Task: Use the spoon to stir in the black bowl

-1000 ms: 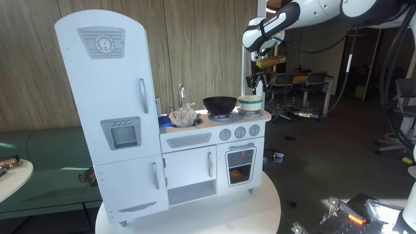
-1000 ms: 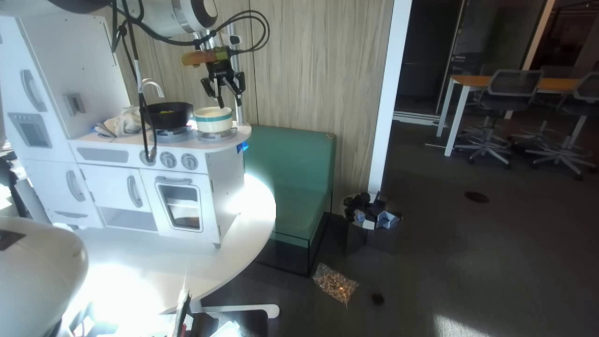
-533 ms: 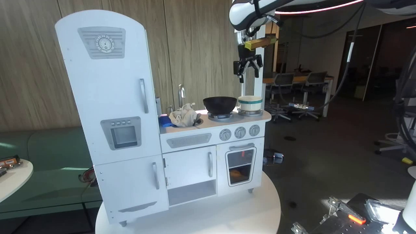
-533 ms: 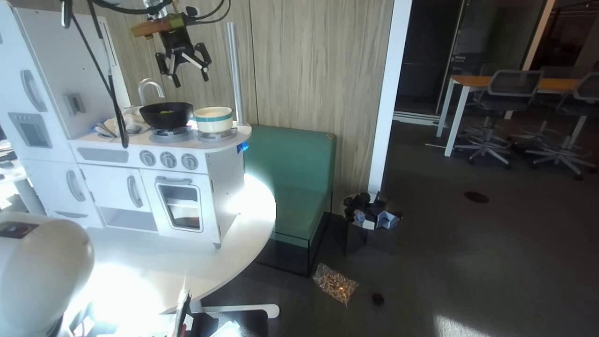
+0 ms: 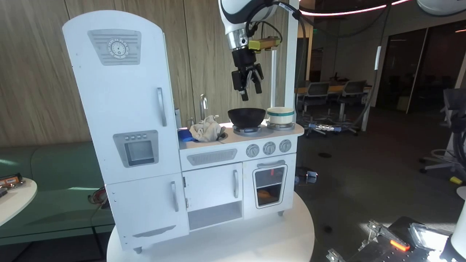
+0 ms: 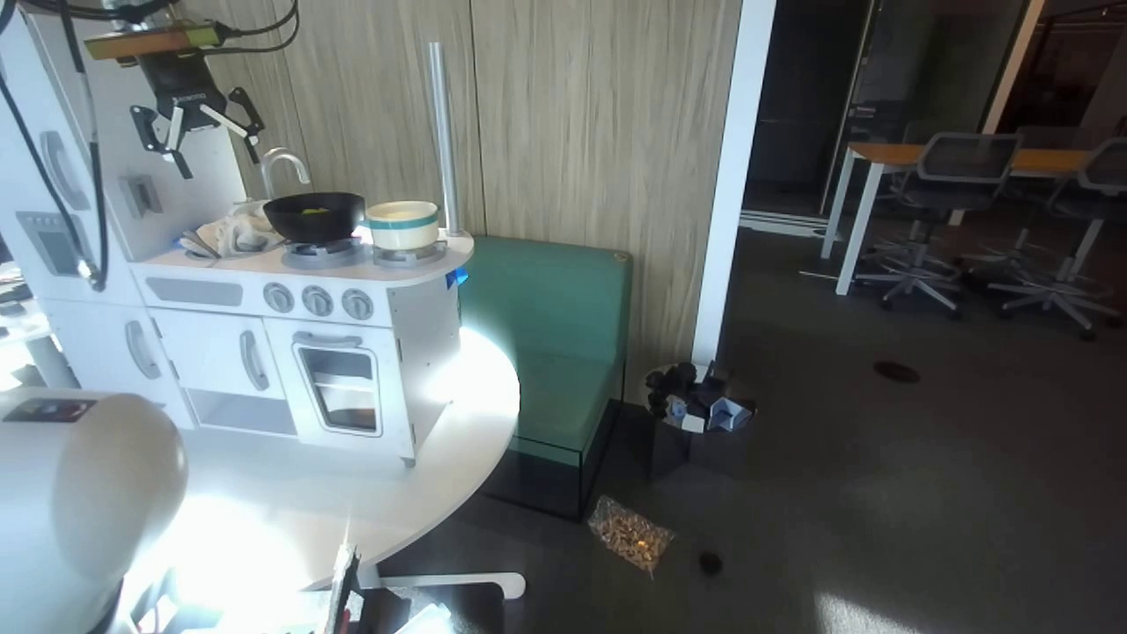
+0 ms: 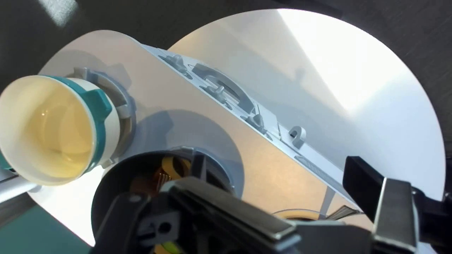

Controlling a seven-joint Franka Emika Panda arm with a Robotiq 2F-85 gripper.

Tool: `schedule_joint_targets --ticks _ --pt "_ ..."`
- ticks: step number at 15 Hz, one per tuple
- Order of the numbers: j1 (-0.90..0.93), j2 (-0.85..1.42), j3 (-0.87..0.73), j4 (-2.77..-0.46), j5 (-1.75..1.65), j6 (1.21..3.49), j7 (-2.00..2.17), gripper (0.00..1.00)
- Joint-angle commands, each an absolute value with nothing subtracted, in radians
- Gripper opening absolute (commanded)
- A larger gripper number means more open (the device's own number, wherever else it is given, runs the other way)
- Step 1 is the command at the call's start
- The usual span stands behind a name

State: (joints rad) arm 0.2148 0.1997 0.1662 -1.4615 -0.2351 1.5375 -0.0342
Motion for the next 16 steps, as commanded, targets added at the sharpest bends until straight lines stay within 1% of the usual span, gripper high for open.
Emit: schedule_joint_targets --ticks 1,7,11,16 --pt "0.237 0.26 0.189 -1.444 -0.282 1.525 -0.175 1.0" --pt "0.299 0.374 0.218 -1.442 -0.434 1.532 -0.349 1.0" --pt "0.35 0.401 0.242 -1.453 -0.531 1.566 -0.419 1.0" --pt "0.357 0.401 0.257 -1.457 -0.539 1.71 -0.476 1.0"
